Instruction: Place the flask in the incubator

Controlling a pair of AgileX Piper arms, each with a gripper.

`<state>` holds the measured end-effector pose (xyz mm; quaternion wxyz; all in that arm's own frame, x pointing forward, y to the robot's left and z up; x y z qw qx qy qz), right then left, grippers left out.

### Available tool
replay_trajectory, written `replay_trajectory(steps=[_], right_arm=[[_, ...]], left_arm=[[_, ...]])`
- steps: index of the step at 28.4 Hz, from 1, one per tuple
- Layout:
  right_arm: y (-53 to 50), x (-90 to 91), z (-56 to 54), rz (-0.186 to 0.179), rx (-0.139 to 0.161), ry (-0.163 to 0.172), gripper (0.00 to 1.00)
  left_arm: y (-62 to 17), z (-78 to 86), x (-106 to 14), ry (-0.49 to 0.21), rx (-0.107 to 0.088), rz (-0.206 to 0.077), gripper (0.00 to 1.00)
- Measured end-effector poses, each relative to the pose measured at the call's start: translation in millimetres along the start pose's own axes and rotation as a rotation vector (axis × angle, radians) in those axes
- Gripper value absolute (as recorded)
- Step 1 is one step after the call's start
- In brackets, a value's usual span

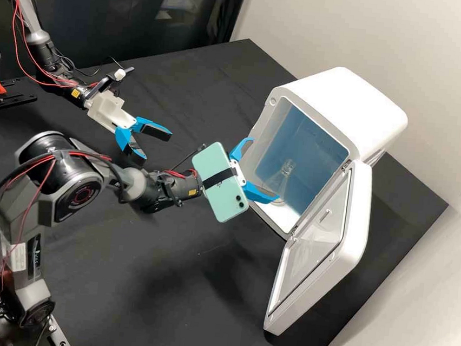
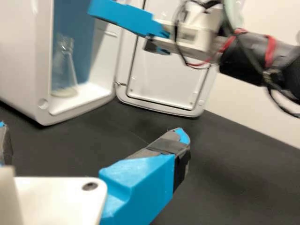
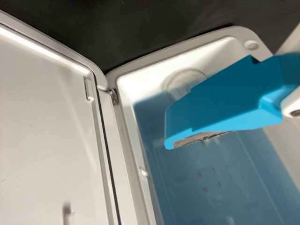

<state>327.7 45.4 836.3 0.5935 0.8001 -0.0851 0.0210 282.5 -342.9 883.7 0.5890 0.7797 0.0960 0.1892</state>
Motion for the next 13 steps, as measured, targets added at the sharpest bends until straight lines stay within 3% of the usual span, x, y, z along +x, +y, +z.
replay_trajectory(steps=[2,5,11,13], right_arm=[[4.0,-9.7,2.3,0.016,0.013,0.01,1.0],[6.6,-19.8,3.5,0.028,0.012,0.02,1.0],[7.0,-22.9,4.4,0.029,0.011,0.021,1.0],[6.9,-23.4,5.0,0.029,0.01,0.02,1.0]], left_arm=[[0.3,5.1,-1.9,0.029,0.042,0.024,1.0],[1.0,9.8,-4.1,0.026,0.062,0.045,1.0],[1.4,11.8,-9.5,0.011,0.064,0.083,1.0],[2.2,10.9,-11.9,0.0,0.044,0.107,1.0]])
